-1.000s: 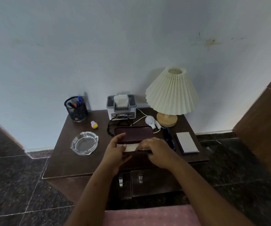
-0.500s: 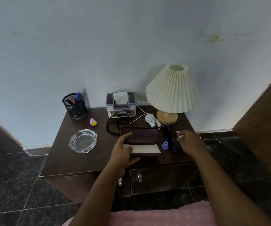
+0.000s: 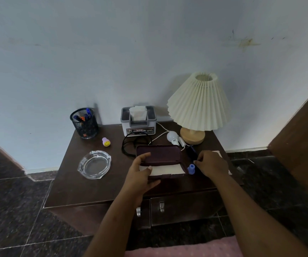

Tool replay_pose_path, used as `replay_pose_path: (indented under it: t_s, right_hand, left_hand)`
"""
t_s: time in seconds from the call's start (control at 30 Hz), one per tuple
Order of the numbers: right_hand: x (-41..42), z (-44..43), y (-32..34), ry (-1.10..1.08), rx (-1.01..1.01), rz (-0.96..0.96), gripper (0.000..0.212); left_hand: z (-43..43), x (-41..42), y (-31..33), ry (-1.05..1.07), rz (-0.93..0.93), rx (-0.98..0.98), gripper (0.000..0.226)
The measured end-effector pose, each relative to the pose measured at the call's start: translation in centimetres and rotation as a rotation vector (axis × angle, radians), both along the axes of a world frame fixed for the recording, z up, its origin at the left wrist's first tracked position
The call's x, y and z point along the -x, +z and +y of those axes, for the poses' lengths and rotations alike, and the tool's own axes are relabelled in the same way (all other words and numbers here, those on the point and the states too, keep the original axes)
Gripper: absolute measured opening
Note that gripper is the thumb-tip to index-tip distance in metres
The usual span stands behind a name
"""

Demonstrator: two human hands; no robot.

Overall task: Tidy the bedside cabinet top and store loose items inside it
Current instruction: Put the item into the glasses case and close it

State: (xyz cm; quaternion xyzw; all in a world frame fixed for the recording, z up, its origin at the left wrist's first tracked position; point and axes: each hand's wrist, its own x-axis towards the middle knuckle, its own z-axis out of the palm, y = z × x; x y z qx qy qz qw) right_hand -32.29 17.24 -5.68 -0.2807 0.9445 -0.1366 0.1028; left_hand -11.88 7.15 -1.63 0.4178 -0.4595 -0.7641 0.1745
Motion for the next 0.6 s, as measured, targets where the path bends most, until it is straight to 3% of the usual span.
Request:
replay_pose_path:
  t_s: [0.2,0.4,0.6]
  right_hand:
    - [0.3,-0.1,1.3,0.029,0.279,0.008,0.011]
    - [-0.9,1.0,3.4,0.170,0.319,-0.148,0.017]
    - [-3.3,0.9,5.4,0.244,0.473,-0.116,0.016]
  left_hand:
    - [-0.4,0.0,-0.1,0.024,0.024,-0.001,0.037]
    - [-1.0,-0.5,-0.7,0.078,-0.011,-0.014,0.038]
    - [-0.8,-0.6,-1.2,0.059,-0.022,-0.010,0.036]
